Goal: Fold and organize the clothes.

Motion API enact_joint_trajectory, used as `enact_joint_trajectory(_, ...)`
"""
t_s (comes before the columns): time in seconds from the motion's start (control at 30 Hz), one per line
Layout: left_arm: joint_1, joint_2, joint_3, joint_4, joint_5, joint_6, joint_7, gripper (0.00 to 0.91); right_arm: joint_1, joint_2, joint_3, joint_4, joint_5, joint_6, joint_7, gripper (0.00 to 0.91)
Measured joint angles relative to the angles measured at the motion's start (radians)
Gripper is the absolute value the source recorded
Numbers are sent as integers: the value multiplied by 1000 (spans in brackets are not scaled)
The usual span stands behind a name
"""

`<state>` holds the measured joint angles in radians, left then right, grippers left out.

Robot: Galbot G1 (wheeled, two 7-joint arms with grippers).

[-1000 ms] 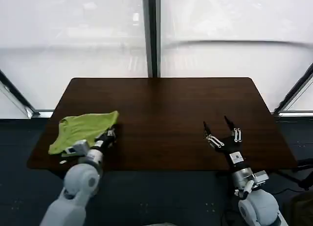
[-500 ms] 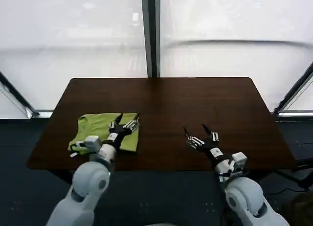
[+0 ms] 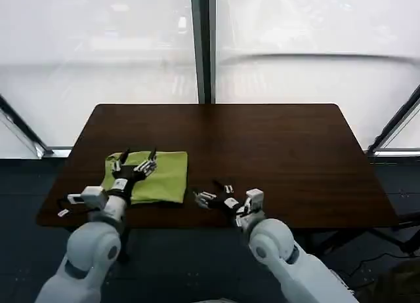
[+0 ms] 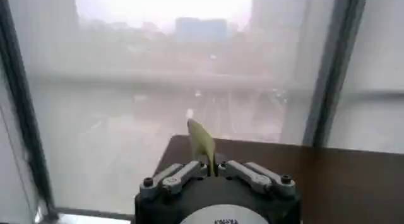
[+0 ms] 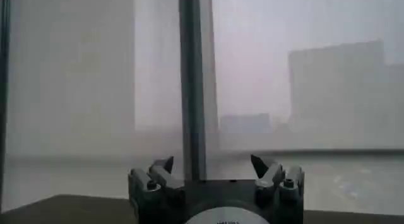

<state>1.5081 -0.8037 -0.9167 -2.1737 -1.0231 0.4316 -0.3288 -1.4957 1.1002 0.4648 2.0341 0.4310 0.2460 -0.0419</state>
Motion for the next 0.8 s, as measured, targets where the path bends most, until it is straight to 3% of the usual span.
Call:
enact_joint_trajectory(0.07, -38, -83, 135, 0, 63, -10, -1, 0, 3, 0, 0, -2, 3, 2, 0, 878)
enact_joint_trajectory(0.2, -132, -317, 419, 128, 220, -40, 6, 0, -25, 0, 23, 13, 0, 3, 1, 878)
enact_joint_trajectory(0.33, -220, -477, 592, 220, 300, -48, 3, 0, -84, 7, 58, 38, -26, 5, 1, 878)
enact_joint_trajectory(0.37, -227, -492, 614, 220, 310, -47, 3, 878, -96, 8, 63, 43, -33, 4, 1, 878)
enact_joint_trajectory(0.47, -233, -503, 630, 182, 336, -45, 24, 878, -104, 11, 58, 52, -47, -8, 1, 878)
enact_joint_trajectory(0.63, -202, -452, 596, 63, 391, -71, 89, 878, -77, -21, 14, 71, 18, -148, 33, 878)
enact_joint_trajectory(0.8, -163, -374, 518, 22, 439, -96, 89, 878, 41, -47, -106, 81, 186, -416, 111, 878)
